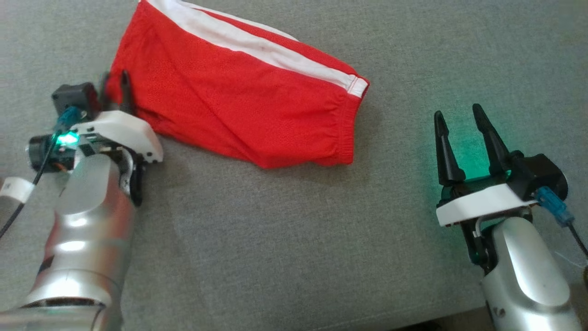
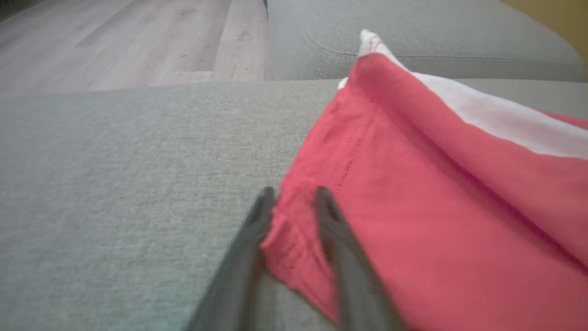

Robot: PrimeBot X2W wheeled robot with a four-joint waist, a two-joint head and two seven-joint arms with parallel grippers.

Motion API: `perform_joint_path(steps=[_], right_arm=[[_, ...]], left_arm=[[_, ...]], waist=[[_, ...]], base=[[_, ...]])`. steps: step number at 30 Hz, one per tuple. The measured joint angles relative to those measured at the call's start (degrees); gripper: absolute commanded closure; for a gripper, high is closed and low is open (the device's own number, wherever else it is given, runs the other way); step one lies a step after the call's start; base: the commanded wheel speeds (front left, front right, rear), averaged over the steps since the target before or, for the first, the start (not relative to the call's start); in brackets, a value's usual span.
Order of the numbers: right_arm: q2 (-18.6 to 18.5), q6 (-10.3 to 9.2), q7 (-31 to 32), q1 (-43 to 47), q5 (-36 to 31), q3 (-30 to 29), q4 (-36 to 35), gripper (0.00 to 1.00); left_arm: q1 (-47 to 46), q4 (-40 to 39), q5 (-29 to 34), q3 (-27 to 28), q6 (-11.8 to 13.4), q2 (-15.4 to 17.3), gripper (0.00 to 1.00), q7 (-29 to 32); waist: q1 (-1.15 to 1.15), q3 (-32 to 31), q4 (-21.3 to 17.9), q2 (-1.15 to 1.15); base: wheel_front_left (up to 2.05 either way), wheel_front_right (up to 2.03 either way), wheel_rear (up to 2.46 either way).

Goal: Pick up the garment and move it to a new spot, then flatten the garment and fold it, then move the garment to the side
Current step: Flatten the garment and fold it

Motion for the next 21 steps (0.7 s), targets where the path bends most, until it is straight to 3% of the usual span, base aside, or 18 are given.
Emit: perform_joint_path(steps=[6,13,21], right_arm=[[0.02,0.00,0.00,0.09,0.12,0.02,1.03,0.00],[0.23,0.00,0.00,4.36,0.11,-0.88,3.65,0.00],[1.18,0.00,0.00,8.46,-0.29,-1.00,5.46,0.00]], left_arm=[[0.70,3.25,-0.49,-1.18,-1.47,-1.86,1.00,-0.85],[10.01,3.00,-1.92,-1.14,-1.42,-3.43,1.00,-5.12],[27.09,-13.74,-2.81,0.47,1.94,-3.55,1.00,-5.26]], waist=[[0.01,-2.60,1.27,0.00],[0.00,-9.05,3.70,0.00],[-0.01,-15.55,7.18,0.00]], base=[[0.00,0.00,0.00],[0.00,0.00,0.00],[0.00,0.00,0.00]])
